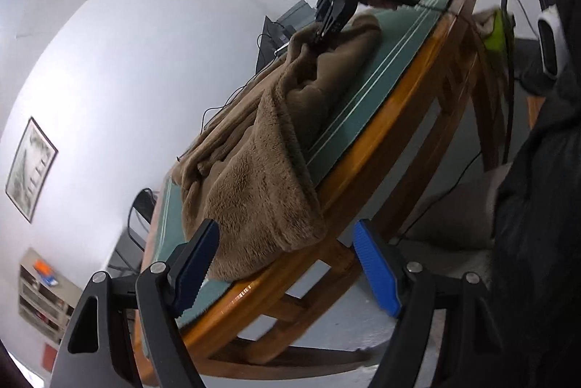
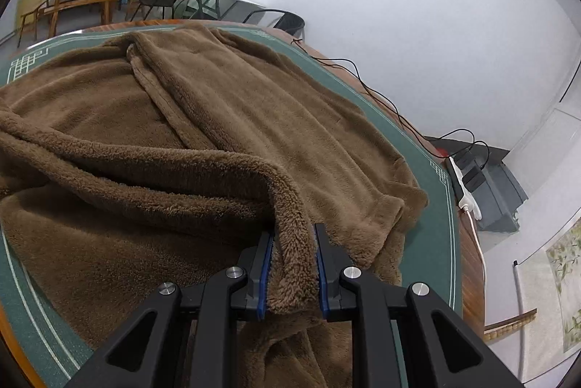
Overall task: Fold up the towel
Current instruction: 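Fold the held edge over the fleece with the right gripper while the left gripper grasps another edge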
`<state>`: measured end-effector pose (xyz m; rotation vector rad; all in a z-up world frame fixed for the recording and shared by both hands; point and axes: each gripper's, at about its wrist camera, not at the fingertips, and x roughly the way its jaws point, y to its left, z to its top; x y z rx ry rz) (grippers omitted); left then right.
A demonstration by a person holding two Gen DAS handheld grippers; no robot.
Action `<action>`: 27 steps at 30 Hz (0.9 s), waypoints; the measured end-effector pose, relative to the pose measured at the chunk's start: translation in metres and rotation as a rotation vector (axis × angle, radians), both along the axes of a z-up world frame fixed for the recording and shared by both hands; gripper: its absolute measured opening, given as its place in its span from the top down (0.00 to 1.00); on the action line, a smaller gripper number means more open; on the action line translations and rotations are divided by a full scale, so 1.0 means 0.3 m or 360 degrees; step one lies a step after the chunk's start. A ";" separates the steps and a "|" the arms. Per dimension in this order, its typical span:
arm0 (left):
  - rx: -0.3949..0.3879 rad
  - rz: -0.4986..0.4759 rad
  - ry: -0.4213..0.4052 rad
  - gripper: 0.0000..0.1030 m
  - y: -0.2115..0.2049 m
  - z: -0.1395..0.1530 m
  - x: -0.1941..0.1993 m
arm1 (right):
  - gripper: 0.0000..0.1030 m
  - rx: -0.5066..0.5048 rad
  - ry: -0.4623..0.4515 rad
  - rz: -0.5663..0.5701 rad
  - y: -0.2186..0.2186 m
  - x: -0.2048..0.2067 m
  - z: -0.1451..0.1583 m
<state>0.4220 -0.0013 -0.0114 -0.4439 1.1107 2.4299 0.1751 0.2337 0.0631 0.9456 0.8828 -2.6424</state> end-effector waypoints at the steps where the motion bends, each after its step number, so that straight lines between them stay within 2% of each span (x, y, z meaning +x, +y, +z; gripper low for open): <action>1: -0.0026 -0.0004 -0.0005 0.22 -0.001 -0.006 -0.014 | 0.80 0.0001 -0.0002 -0.0002 -0.001 -0.001 -0.007; 8: -0.0224 -0.0117 -0.0054 0.26 0.017 -0.052 -0.047 | 0.80 0.0006 -0.0021 -0.0010 0.012 -0.015 -0.032; 10: -0.0282 -0.0146 -0.0064 0.30 0.026 -0.062 -0.053 | 0.80 0.0006 -0.0021 -0.0010 0.012 -0.016 -0.039; 13: -0.0327 -0.0142 -0.0106 0.45 0.026 -0.066 -0.080 | 0.80 -0.0004 -0.0018 -0.0010 0.019 -0.014 -0.045; 15: -0.0299 -0.0131 -0.0144 0.58 0.016 -0.047 -0.103 | 0.80 -0.0011 -0.0017 -0.0010 0.024 -0.012 -0.047; 17: -0.0241 -0.0125 -0.0180 0.64 -0.003 -0.017 -0.122 | 0.80 -0.0009 -0.0017 -0.0009 0.030 -0.007 -0.049; 23: 0.0037 -0.0128 -0.0275 0.64 -0.084 0.115 -0.166 | 0.80 -0.0011 -0.0002 -0.0010 0.044 0.007 -0.066; 27: 0.0125 -0.0057 -0.0234 0.67 -0.096 0.176 -0.201 | 0.80 -0.0036 0.0004 -0.0010 0.054 0.009 -0.069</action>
